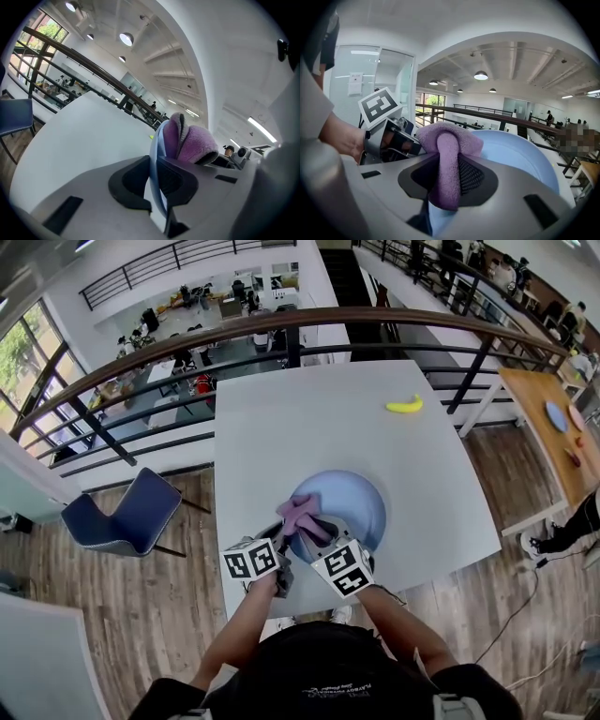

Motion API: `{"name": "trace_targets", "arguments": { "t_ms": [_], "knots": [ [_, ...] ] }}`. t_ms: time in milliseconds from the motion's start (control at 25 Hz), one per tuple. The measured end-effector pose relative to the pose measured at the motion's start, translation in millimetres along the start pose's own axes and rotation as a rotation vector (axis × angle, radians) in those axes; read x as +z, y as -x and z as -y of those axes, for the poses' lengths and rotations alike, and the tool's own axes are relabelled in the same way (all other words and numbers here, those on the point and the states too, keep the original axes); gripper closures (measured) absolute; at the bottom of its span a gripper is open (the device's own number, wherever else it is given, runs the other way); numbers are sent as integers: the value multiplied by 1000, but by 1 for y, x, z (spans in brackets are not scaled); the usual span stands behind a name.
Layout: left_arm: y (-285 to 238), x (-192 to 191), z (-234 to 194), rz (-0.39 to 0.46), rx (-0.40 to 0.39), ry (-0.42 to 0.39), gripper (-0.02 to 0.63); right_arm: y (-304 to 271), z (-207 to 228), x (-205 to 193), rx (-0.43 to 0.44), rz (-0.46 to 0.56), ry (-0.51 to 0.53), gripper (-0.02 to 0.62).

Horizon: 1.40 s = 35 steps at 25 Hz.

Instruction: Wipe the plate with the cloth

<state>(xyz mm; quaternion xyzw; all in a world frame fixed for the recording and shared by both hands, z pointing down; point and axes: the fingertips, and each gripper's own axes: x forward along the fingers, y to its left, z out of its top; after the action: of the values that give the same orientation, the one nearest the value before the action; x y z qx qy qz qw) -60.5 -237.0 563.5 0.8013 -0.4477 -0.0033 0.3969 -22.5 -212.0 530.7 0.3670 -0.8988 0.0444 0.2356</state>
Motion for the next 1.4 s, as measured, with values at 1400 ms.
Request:
{"name": "trace_targets", "arguments": {
  "t_ms": [1400],
  "knots": [
    [19, -4, 10, 9, -23, -20, 568, 36, 88, -20, -344, -37, -178, 485]
  ]
}}
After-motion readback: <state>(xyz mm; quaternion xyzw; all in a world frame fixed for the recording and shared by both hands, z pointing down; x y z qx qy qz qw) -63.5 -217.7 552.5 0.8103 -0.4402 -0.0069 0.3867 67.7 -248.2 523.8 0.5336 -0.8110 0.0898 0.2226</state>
